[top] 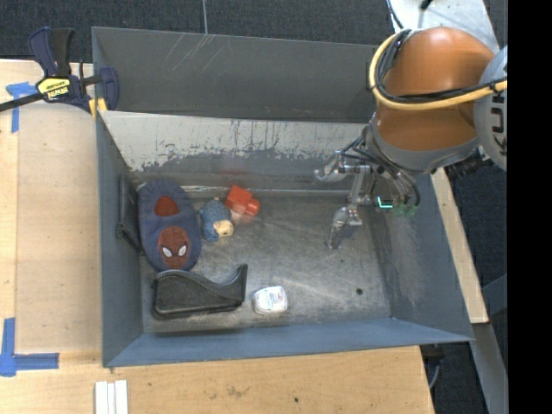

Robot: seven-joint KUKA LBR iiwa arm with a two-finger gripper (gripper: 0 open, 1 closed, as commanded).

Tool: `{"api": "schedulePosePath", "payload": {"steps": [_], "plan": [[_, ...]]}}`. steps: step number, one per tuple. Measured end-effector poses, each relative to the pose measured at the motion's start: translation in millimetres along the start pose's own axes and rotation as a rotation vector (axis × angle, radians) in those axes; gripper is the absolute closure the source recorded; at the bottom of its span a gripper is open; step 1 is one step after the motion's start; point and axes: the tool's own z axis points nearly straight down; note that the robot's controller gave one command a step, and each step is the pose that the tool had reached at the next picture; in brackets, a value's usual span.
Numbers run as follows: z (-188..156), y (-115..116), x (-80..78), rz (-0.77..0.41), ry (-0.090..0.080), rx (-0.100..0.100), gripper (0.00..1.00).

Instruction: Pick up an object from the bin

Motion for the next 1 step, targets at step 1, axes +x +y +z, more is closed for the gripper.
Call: {"api": "schedulePosePath", "payload": {"steps": [1], "plan": [[149.2,59.3,-11.4,0.12,0.002,-0.001,0.0]]}}
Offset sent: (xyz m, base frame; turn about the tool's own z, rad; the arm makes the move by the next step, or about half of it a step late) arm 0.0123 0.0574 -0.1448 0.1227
